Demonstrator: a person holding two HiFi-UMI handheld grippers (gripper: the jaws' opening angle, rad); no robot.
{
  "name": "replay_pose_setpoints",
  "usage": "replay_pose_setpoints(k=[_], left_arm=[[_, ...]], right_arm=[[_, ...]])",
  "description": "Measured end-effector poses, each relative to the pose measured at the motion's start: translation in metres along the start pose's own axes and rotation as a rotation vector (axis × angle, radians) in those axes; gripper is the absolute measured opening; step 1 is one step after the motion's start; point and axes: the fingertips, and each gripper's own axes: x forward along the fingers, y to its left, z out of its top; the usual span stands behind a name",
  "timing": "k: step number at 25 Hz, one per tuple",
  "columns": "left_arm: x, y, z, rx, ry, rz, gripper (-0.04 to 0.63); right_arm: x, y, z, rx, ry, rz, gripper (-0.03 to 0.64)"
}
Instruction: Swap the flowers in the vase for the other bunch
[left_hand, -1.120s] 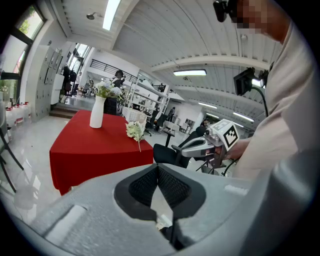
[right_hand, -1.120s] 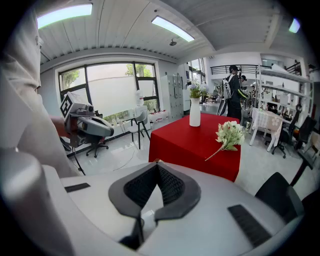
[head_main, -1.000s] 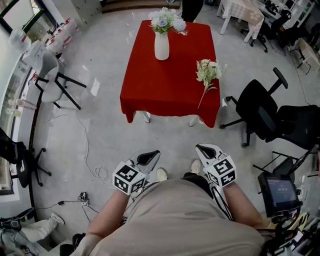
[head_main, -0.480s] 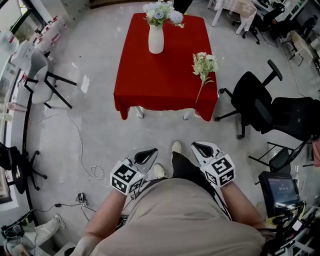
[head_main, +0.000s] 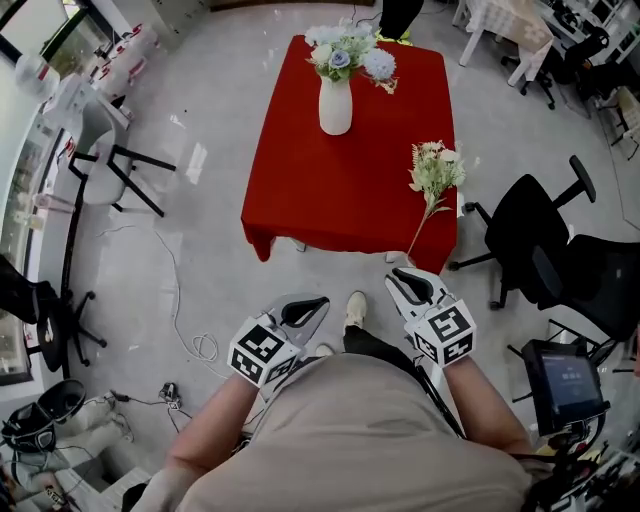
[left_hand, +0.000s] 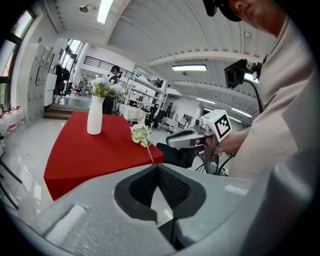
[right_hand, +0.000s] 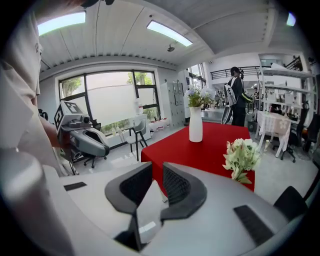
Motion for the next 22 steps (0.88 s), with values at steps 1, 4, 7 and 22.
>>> replay_pose_setpoints(k=[1, 4, 7, 22], left_arm=[[0.005, 0.007, 0.007, -0.001, 0.003, 0.013, 0.008], [0.021, 0.026, 0.035, 0.002, -0.012, 0.046, 0.008], [0.04, 0.045, 0.059, 0.001, -0.03, 0.066, 0.008], [0.046, 0.143, 0.121, 0.066, -0.05, -0.084, 0.008]], right_arm=[[0.007, -0.007, 0.007, -0.002, -0.005, 0.018, 0.083], [0.025, -0.034, 0.025, -0.013, -0.021, 0.059, 0.117], [0.043, -0.067, 0.037, -0.015, -0.034, 0.059, 0.12], [0.136, -0.12, 0.12, -0.006, -0.072, -0.088, 0.237]])
